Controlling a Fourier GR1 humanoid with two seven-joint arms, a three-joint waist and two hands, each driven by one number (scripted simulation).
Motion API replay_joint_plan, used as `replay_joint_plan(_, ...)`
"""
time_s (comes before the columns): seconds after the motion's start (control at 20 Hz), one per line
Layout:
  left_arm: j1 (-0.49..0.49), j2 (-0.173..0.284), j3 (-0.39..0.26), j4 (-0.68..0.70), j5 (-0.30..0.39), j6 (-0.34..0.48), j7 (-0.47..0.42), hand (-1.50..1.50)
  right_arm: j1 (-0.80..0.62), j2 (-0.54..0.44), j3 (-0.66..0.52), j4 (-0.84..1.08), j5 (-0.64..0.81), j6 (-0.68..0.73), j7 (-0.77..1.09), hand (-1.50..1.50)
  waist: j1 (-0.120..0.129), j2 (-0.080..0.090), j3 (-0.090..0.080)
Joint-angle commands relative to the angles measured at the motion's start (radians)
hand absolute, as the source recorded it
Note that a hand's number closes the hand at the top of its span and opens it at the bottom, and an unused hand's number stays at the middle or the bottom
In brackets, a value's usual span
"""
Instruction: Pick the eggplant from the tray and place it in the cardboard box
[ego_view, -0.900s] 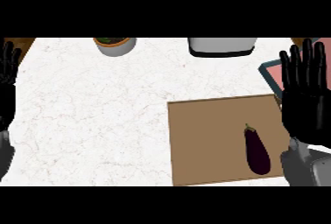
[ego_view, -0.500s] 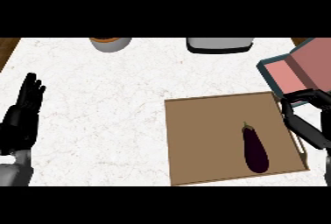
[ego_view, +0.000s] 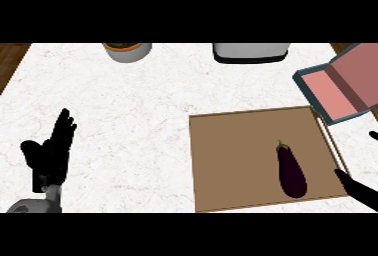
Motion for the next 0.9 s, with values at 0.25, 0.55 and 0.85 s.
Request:
replay_joint_plan(0.25,0.02,-0.033,-0.034,0.015,-0.02,-0.017,-0.015,0.0,0.103,-0.114,0.037,-0.423,0.181,0.309,0.614,-1.5,0.042,-0.001,0.003)
replay_joint_plan(0.55,-0.091,-0.065,-0.028,0.119,-0.043,-0.022,-0.035,0.0,-0.102,-0.124,0.146,-0.464,0.123,0.591,0.913,-1.5,0.061,0.007,0.005)
replay_joint_plan(0.85,-0.063,-0.072,-0.029,0.081,-0.055,-0.001,-0.004,0.0,-0.272,-0.08,0.207,-0.392,0.056,0.748,1.078,-1.5,0.068,0.005,0.006)
